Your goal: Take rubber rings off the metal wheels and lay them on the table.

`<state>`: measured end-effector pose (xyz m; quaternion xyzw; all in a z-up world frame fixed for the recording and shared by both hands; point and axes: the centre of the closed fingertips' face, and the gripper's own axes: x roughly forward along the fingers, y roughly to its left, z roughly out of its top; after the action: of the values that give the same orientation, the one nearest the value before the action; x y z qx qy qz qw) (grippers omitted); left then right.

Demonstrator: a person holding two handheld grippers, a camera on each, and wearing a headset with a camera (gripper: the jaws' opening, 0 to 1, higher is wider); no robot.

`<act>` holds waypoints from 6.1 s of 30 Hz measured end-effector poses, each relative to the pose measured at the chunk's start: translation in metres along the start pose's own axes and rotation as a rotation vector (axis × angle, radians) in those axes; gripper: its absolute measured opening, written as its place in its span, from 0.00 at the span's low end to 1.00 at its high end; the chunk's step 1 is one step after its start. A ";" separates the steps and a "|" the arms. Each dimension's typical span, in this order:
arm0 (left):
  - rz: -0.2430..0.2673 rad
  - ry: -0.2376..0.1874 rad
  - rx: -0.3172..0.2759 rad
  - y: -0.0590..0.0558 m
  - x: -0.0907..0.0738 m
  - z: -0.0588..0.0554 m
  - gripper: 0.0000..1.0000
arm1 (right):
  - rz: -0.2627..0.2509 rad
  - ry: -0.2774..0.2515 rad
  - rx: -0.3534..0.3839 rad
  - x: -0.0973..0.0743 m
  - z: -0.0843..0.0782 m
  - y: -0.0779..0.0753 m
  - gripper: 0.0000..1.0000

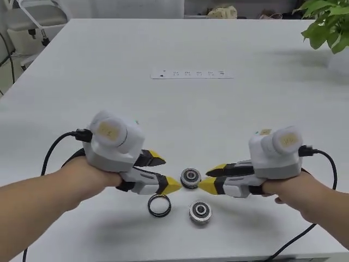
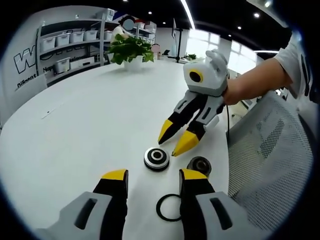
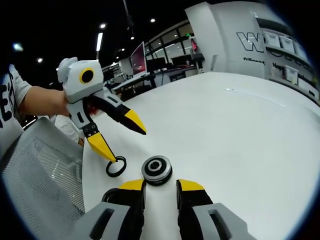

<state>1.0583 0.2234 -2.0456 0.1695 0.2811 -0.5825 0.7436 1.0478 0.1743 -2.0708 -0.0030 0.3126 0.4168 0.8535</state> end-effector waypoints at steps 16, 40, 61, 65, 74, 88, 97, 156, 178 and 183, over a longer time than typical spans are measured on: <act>-0.024 -0.005 -0.023 -0.007 0.015 0.000 0.31 | 0.000 0.028 -0.091 0.007 -0.005 0.002 0.14; -0.043 0.008 0.036 -0.013 0.038 0.010 0.18 | -0.013 0.039 -0.178 0.010 -0.007 0.001 0.11; 0.018 0.013 0.100 -0.006 0.040 0.011 0.09 | -0.023 0.032 -0.146 0.010 -0.006 0.001 0.08; 0.026 0.014 0.105 -0.005 0.040 0.011 0.07 | -0.026 0.035 -0.131 0.009 -0.007 0.000 0.02; 0.037 0.007 0.093 -0.004 0.041 0.011 0.07 | -0.031 0.034 -0.043 0.010 -0.007 -0.003 0.00; 0.051 -0.011 0.091 -0.004 0.041 0.010 0.07 | -0.044 0.007 0.114 0.008 -0.006 -0.007 0.00; 0.060 -0.011 0.085 -0.005 0.041 0.010 0.07 | -0.048 -0.015 0.190 0.005 -0.005 -0.008 0.00; 0.081 0.011 0.080 -0.006 0.041 0.012 0.07 | -0.043 -0.071 0.191 0.002 0.016 -0.001 0.00; 0.076 -0.002 0.090 -0.006 0.042 0.012 0.07 | -0.002 -0.085 0.173 0.003 0.016 0.005 0.00; 0.078 0.002 0.100 -0.008 0.042 0.012 0.07 | 0.000 -0.083 0.174 0.003 0.015 0.005 0.00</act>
<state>1.0601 0.1823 -2.0612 0.2180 0.2457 -0.5662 0.7560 1.0533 0.1836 -2.0587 0.0883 0.3119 0.3879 0.8628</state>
